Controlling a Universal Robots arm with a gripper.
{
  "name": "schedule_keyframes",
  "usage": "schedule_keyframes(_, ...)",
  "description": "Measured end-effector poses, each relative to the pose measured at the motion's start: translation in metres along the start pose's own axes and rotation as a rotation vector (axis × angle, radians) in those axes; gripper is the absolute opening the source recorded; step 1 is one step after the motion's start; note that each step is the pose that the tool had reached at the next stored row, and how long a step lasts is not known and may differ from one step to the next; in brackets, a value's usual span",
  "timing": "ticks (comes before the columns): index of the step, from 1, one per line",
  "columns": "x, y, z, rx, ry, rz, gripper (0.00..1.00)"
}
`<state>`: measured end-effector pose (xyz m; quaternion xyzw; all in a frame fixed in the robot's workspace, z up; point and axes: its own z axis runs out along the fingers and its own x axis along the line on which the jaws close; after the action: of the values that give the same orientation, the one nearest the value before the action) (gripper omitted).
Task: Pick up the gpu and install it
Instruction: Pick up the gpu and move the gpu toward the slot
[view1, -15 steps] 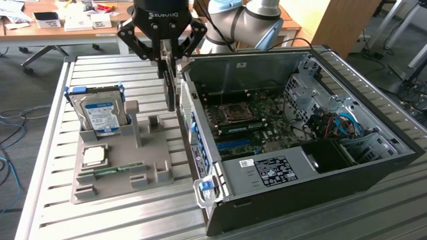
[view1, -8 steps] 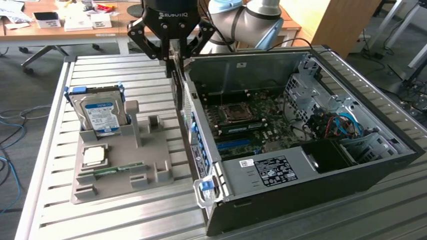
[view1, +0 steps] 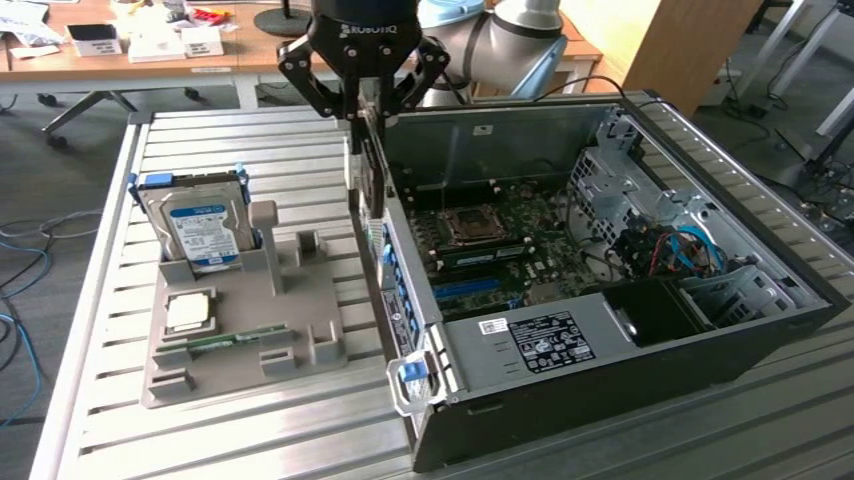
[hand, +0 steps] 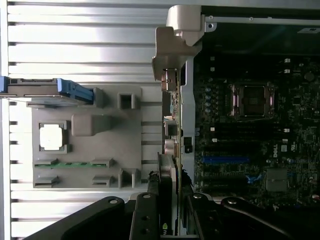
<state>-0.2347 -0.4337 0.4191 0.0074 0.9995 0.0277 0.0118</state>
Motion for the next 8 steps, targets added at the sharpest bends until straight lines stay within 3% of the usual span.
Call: schedule_keyframes(8, -0.018, 0.0002, 0.0004, -0.0028, 0.0001, 0.0, 0.27)
